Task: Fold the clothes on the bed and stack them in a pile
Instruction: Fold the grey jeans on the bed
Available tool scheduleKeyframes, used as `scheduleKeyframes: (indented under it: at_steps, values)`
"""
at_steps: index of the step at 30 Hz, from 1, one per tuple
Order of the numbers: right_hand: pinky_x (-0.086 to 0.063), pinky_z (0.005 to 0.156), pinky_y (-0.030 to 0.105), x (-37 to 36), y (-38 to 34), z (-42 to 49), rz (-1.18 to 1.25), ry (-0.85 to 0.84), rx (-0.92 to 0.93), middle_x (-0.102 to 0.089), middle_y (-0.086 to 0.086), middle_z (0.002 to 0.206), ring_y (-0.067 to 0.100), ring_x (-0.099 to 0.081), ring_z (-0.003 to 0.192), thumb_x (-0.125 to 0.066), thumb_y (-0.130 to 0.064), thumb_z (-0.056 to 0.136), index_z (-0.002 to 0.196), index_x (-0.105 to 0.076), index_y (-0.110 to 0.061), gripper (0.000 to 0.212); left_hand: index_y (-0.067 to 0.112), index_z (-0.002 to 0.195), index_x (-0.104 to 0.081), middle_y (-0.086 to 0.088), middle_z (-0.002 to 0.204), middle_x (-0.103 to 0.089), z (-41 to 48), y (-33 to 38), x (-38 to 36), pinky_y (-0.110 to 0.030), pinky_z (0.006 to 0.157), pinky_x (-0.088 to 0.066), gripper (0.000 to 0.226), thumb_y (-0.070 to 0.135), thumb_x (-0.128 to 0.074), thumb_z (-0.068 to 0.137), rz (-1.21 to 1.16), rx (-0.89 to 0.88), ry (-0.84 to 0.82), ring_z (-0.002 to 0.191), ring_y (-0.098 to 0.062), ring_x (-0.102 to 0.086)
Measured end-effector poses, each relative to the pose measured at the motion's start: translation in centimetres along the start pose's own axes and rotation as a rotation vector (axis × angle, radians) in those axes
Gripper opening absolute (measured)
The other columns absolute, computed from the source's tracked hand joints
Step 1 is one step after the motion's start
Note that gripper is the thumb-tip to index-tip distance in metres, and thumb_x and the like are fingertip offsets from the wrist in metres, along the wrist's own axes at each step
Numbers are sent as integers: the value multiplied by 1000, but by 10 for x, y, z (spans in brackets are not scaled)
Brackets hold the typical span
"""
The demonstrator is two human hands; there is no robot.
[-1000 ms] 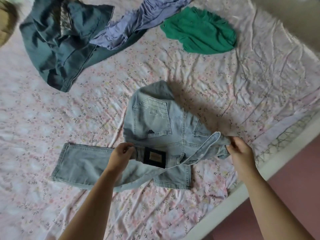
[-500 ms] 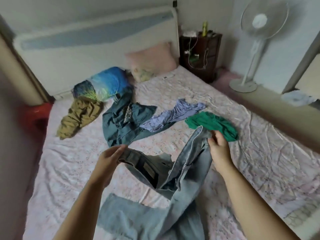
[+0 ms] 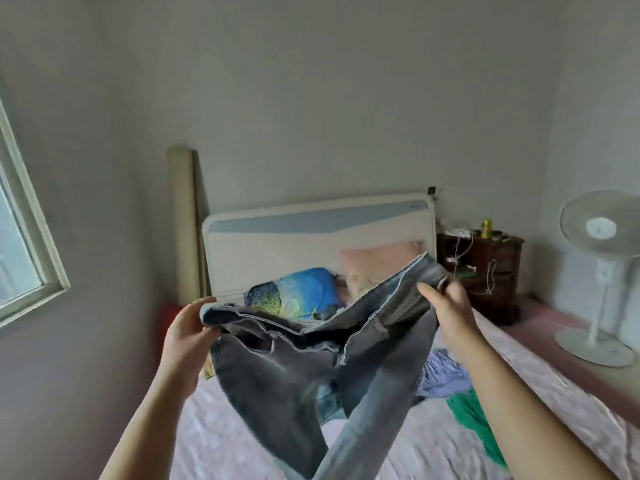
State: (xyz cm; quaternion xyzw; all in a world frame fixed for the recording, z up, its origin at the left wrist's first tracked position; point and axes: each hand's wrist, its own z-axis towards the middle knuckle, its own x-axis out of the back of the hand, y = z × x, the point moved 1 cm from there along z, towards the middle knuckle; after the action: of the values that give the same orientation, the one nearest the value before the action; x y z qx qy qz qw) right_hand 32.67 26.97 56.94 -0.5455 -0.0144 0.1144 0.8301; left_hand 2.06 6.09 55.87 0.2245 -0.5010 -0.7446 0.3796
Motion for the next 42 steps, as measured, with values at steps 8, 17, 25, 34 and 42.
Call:
scheduleKeyframes:
  at_steps: [8, 17, 25, 34, 42]
  values:
    - [-36, 77, 26, -47, -31, 16, -62, 38, 121, -57, 9, 94, 23, -53, 90, -59, -7, 87, 103, -53, -6, 17, 8, 75, -63, -10, 72, -61, 14, 39, 29, -31, 59, -38, 12, 13, -60, 85, 326, -147, 460, 71, -27, -54]
    - [-34, 70, 28, -90, -79, 31, -138, 217, 320, -56, 7, 85, 23, -51, 81, -60, -13, 87, 101, -56, -2, 19, 7, 79, -49, -7, 76, -51, 31, 95, 49, -29, 61, -25, 13, 11, -55, 89, 360, -382, 575, 70, -25, -44]
    - [-31, 63, 29, -114, -43, 10, -546, -39, 161, -56, 13, 77, 34, -57, 84, -61, -15, 85, 79, -51, -5, 16, 2, 73, -48, -11, 67, -47, 31, 47, 80, -34, 64, -30, 23, 17, -54, 90, 337, 62, 603, 73, -29, -45]
    - [-32, 62, 30, -163, -56, -17, -496, -67, 34, -49, 9, 67, 29, -49, 73, -57, -12, 83, 61, -37, -11, 29, 10, 66, -37, -5, 61, -37, -1, 50, 62, -31, 56, -34, 26, 23, -54, 80, -61, 221, 495, 59, -19, -36]
    - [-35, 50, 7, -197, -82, -102, -243, -221, 439, -48, -15, 55, -3, -51, 52, -70, -13, 79, 69, -51, -16, 21, 0, 91, -46, -11, 73, -52, -53, 74, -4, -33, 60, -41, 20, 19, -53, 91, -298, -20, 25, 65, -21, -47]
